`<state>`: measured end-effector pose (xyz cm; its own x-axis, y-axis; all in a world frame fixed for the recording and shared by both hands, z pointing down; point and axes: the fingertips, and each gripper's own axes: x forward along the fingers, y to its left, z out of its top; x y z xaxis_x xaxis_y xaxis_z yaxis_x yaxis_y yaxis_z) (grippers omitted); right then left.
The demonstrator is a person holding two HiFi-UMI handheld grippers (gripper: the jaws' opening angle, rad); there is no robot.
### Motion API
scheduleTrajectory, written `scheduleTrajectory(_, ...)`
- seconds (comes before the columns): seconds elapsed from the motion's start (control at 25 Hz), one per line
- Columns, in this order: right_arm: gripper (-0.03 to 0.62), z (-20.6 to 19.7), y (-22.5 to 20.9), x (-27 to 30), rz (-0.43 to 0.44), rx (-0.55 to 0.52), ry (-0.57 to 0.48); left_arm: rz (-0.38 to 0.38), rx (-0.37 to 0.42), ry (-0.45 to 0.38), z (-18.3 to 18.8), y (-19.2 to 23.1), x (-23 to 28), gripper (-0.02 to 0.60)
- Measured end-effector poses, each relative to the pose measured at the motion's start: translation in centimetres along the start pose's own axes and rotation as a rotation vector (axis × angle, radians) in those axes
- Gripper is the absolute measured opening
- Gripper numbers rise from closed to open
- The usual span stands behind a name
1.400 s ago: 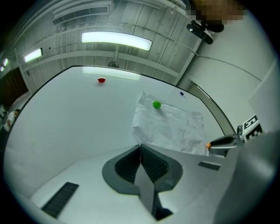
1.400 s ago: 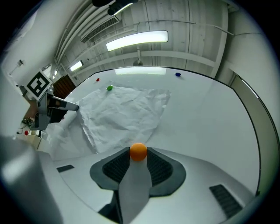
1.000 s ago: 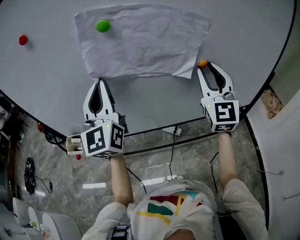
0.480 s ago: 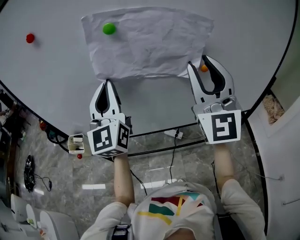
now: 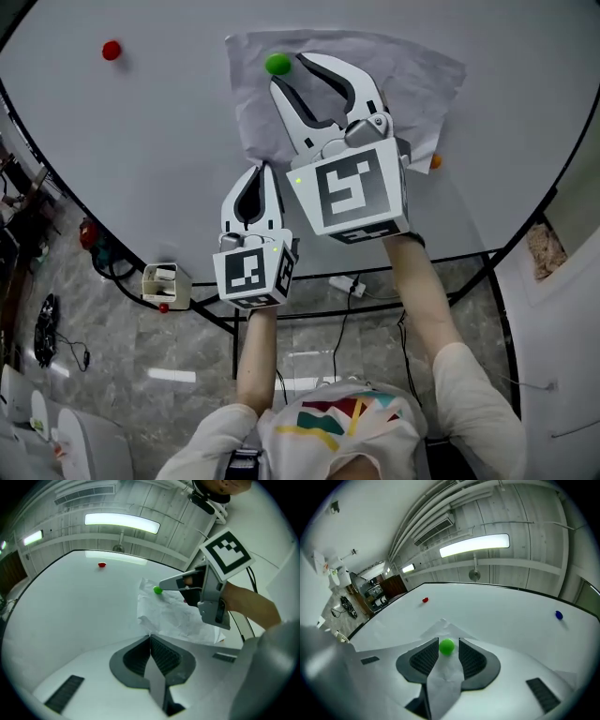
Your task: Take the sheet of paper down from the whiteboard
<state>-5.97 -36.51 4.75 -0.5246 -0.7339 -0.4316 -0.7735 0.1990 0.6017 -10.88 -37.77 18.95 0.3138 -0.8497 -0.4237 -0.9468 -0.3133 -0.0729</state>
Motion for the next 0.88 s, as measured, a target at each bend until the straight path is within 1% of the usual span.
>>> scheduleTrajectory(0.28,0.132,-0.2,0.6,1.6,0.003,-0.047,0.045,-0.024,-0.004,-0.001,-0.2,0.1,0.2,0.051)
scheduleTrajectory(0.4,0.132,-0.6,0.6,2.0,-0.016,-0.086,0.067,-0.032,-0.009,0.000,-0.3,0.1,0.3,0.051)
scheduleTrajectory(0.6,0.130,-0.8,0.9,2.5,-0.030,-0.110,0.064,-0.046,-0.007,0.006,-0.9,0.1,0.3,0.049)
scheduleTrajectory(0.76,0.130,0.1,0.1,3.1,-0.042,-0.116,0.060,-0.063,0.029,0.008,-1.2,-0.5,0.1,0.047)
scheduleTrajectory(0.88,0.130,1.5,-1.0,3.9,-0.050,-0.120,0.048,-0.068,0.030,0.006,-1.2,-1.0,-0.1,0.046)
